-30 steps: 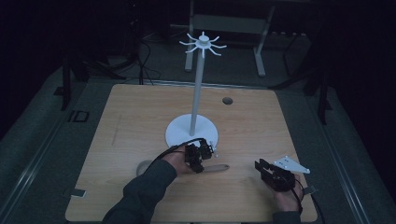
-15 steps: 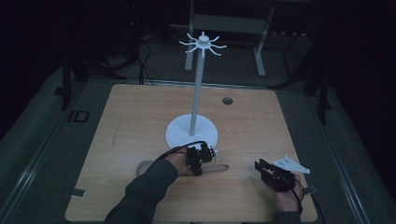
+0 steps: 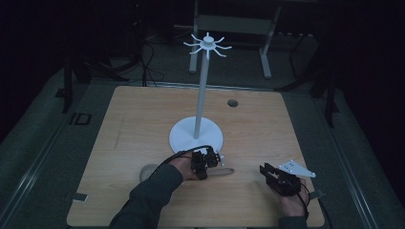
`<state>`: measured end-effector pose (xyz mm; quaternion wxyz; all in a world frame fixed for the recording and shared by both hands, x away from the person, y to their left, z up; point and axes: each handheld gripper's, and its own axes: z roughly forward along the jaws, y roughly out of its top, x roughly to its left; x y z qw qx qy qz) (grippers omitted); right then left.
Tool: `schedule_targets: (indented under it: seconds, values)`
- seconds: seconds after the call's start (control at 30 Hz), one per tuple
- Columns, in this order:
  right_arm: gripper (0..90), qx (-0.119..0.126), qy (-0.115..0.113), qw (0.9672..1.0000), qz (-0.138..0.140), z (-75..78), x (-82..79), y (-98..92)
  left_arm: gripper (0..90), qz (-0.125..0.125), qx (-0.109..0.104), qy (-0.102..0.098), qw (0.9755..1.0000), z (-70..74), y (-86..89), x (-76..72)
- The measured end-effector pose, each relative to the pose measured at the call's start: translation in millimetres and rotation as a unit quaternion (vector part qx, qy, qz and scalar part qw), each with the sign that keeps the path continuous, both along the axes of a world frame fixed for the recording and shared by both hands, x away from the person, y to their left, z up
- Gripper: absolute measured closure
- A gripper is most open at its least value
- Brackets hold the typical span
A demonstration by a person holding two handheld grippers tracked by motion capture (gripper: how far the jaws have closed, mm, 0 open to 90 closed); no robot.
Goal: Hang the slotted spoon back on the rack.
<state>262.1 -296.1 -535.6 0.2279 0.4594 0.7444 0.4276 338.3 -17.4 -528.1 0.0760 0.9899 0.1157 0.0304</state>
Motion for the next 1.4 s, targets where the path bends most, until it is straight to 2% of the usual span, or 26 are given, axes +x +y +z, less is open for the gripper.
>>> schedule_targets:
  seconds: [0.13, 0.27, 0.47, 0.63, 0.97, 1.1, 1.13, 1.17, 1.27, 1.3, 1.37, 1.4]
  values:
    - [71.7, 0.002, -0.001, 1.0000, -0.002, -0.1, 0.2, -1.1, 74.1, 0.006, -0.012, -0.007, 0.9999, 6.2, 3.8, 0.4]
    - [71.7, 0.002, 0.000, 1.0000, -0.001, -0.5, 0.1, -0.8, 74.1, 0.021, -0.037, -0.023, 0.9988, 19.5, 12.0, 1.6]
    - [71.6, 0.001, 0.001, 1.0000, -0.002, -0.7, -0.1, 0.1, 74.3, 0.051, -0.080, -0.049, 0.9942, 38.5, 23.5, 0.0]
    - [71.5, 0.001, 0.002, 1.0000, -0.003, -1.1, -0.1, -0.6, 74.3, 0.061, -0.101, -0.066, 0.9908, 48.6, 32.9, -2.2]
    - [71.4, 0.000, 0.000, 1.0000, -0.002, -1.5, 0.1, -0.5, 74.4, 0.081, -0.139, -0.098, 0.9822, 67.3, 41.6, -10.1]
    - [71.3, -0.001, 0.000, 1.0000, -0.002, -1.9, 0.2, -0.4, 74.4, 0.088, -0.158, -0.109, 0.9775, 74.4, 45.5, -12.6]
    - [71.3, -0.001, 0.000, 1.0000, -0.002, -1.9, 0.2, -0.4, 74.3, 0.088, -0.158, -0.109, 0.9775, 74.4, 45.5, -12.6]
    - [71.2, -0.001, 0.000, 1.0000, -0.002, -2.0, 0.2, -0.2, 74.3, 0.092, -0.164, -0.114, 0.9755, 77.2, 46.8, -13.8]
    - [71.2, -0.001, 0.001, 1.0000, -0.002, -2.2, 0.2, 0.2, 74.4, 0.101, -0.175, -0.124, 0.9716, 82.7, 48.7, -16.5]
    - [71.2, -0.001, 0.001, 1.0000, -0.002, -2.2, 0.2, 0.2, 74.4, 0.101, -0.175, -0.124, 0.9716, 82.7, 48.7, -16.5]
    - [71.1, -0.002, 0.002, 1.0000, -0.002, -2.4, 0.3, 0.5, 74.4, 0.110, -0.191, -0.140, 0.9652, 91.1, 50.7, -20.9]
    - [71.1, -0.002, 0.002, 1.0000, -0.002, -2.4, 0.3, 0.5, 74.4, 0.110, -0.191, -0.140, 0.9652, 91.1, 50.7, -20.9]
